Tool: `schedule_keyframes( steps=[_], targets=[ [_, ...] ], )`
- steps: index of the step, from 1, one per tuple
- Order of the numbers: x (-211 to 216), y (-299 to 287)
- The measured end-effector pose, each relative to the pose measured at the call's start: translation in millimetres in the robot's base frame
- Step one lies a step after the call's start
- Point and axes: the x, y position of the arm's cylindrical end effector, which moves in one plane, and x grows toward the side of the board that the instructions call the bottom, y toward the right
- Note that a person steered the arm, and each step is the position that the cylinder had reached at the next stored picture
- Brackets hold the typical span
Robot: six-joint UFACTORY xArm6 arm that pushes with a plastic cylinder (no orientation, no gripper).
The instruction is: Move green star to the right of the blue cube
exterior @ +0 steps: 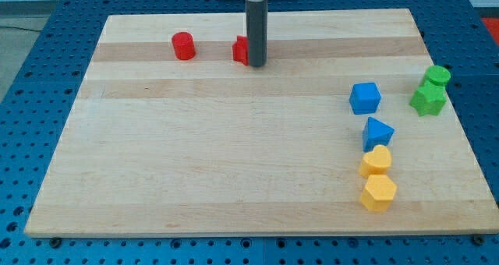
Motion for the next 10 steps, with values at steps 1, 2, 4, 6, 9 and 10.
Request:
schedule_keyframes(
  steps=[1,2,4,6,9,10],
  targets=[
    [0,2],
    [-11,25],
    [-2,290],
    [57,328],
    [97,242],
    [69,201]
  ],
)
